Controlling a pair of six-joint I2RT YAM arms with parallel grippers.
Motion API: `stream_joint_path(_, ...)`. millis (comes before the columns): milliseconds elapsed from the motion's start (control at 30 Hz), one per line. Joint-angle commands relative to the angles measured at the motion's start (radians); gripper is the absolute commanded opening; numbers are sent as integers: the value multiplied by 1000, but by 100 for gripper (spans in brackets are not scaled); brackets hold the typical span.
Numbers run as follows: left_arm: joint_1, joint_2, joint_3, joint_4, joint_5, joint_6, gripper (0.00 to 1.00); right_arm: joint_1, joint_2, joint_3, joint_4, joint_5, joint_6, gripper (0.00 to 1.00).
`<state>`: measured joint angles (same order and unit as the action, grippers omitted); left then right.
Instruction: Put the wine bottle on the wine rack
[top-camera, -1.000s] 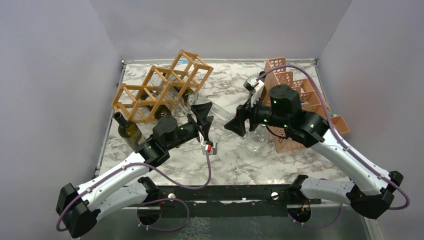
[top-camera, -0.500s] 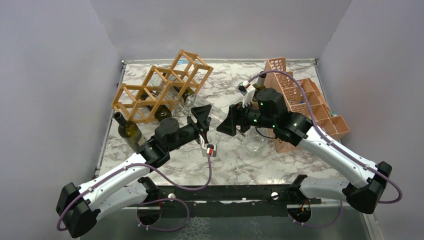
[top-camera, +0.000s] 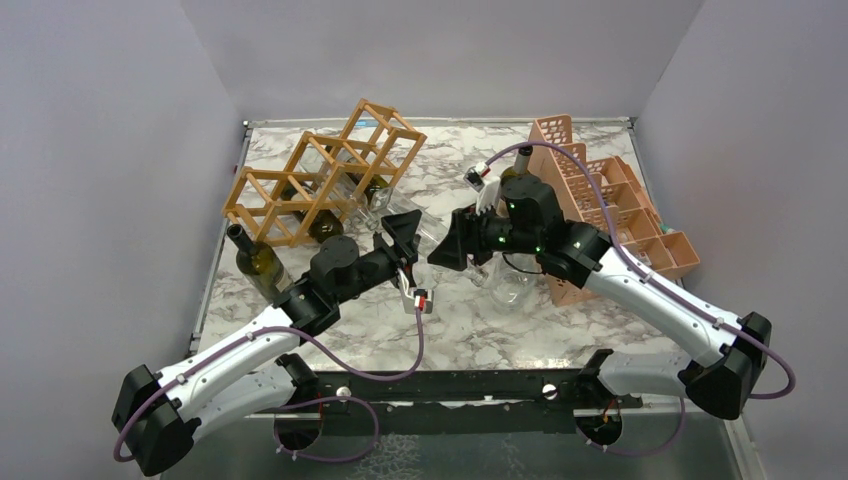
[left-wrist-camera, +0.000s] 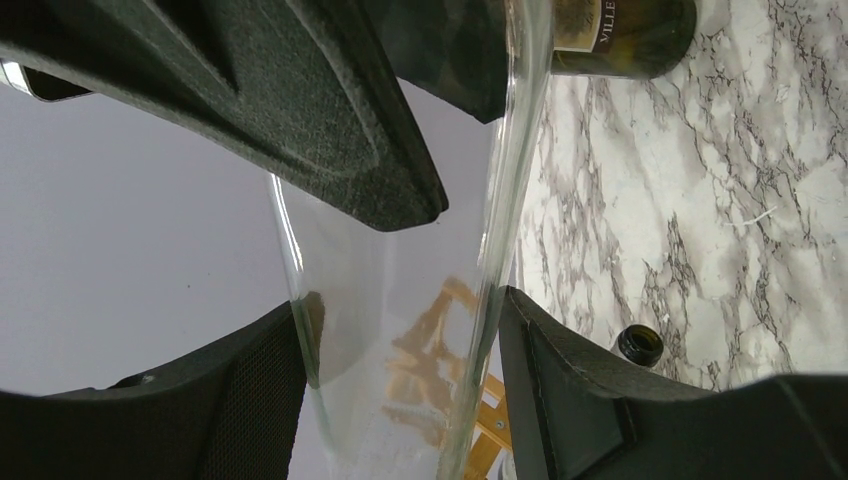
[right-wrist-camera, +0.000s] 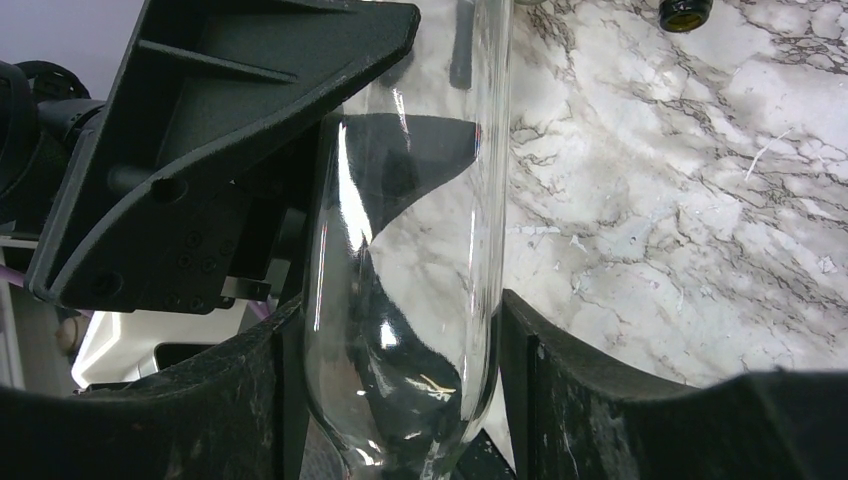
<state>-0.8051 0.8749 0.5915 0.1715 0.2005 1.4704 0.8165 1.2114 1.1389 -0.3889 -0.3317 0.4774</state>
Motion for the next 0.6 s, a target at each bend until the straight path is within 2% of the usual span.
stream_joint_path(0,-4,-35,1,96,-5,17,21,6,11,13,41,-39,-5,11)
stream_joint_path(67,-4,-41,-3,95,-13,4,48,6,-3,10,58,-5,-21,2)
stream_joint_path(100,-3,-42,-3,91,-20,-5,77,6,-13,9,70,17,-32,1)
stream_joint_path(133,-4,-45,-1,85,-22,-11,94,6,-22,8,77,47,-46,1)
stream_joint_path(167,-4,-45,6,74,-22,-5,98,5,-32,11,81,77,-58,1)
stream_joint_path(333,-4,-32,106,-93,-42,28,99,6,-73,20,91,205,-123,1)
stream_joint_path(400,-4,-55,113,-106,-51,4,99,5,-77,22,87,255,-140,1)
stream_joint_path(467,-4,-86,102,-83,-52,-47,99,6,-76,21,84,300,-153,1)
stream_joint_path(567,-4,-128,98,-28,-64,-200,99,6,-63,15,93,357,-168,1)
